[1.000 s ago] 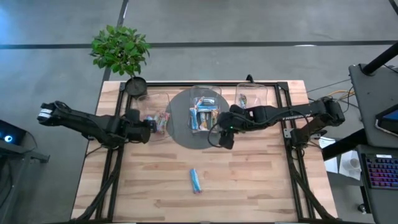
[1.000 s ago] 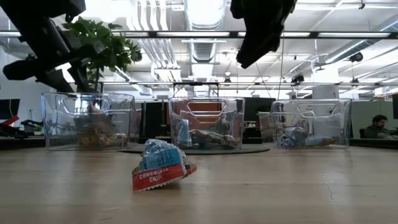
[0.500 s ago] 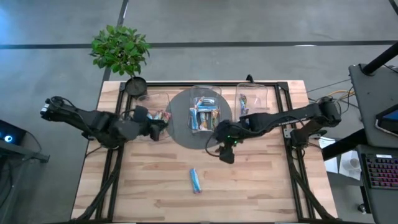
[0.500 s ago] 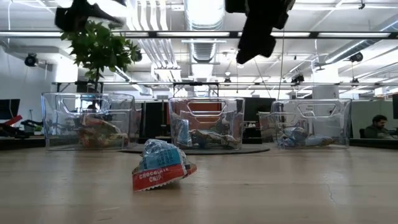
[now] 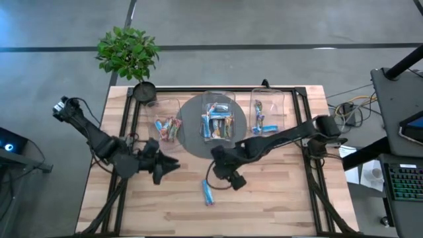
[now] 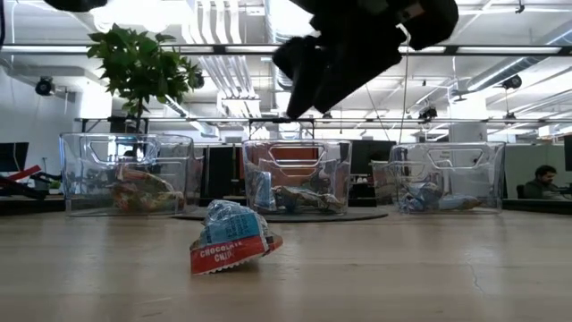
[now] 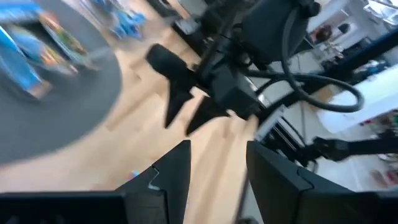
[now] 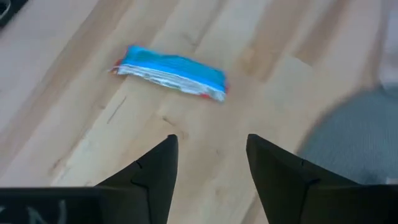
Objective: Pick and place Granola Bars by type
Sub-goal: Put the red granola bar into the left transparent bin
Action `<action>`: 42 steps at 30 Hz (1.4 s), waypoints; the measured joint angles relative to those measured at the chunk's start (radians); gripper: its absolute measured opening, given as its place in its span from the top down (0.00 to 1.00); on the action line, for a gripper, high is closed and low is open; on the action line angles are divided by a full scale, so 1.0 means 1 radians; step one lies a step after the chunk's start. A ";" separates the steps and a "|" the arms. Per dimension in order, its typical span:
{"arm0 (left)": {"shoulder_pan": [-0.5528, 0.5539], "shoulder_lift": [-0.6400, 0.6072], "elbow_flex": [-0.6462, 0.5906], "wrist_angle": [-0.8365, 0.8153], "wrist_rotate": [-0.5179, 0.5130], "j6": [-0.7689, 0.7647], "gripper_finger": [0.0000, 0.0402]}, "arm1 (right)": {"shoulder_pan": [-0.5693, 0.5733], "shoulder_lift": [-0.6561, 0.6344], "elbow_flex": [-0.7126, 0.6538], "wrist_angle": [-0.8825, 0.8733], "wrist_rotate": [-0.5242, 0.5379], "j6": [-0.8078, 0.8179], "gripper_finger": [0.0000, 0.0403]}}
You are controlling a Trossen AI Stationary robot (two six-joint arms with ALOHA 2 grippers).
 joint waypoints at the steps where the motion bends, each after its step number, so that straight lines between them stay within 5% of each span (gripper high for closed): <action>1: -0.016 0.011 0.000 0.014 -0.003 -0.016 0.66 | 0.006 0.019 0.022 -0.013 0.000 -0.046 0.54; 12: -0.130 0.091 0.000 0.345 -0.097 0.128 0.66 | 0.072 0.288 0.344 -0.221 0.127 -0.333 0.43; 26: -0.130 0.081 0.000 0.354 -0.097 0.187 0.66 | 0.091 0.467 0.549 -0.254 0.034 -0.382 0.36; 33: -0.130 0.081 0.000 0.353 -0.097 0.187 0.66 | 0.084 0.463 0.607 -0.294 0.162 0.029 0.39; 39: -0.130 0.081 -0.003 0.352 -0.098 0.194 0.66 | 0.078 0.403 0.654 -0.415 0.227 0.788 0.39; 42: -0.130 0.081 -0.004 0.351 -0.125 0.211 0.66 | 0.075 0.413 0.646 -0.432 0.190 0.977 0.39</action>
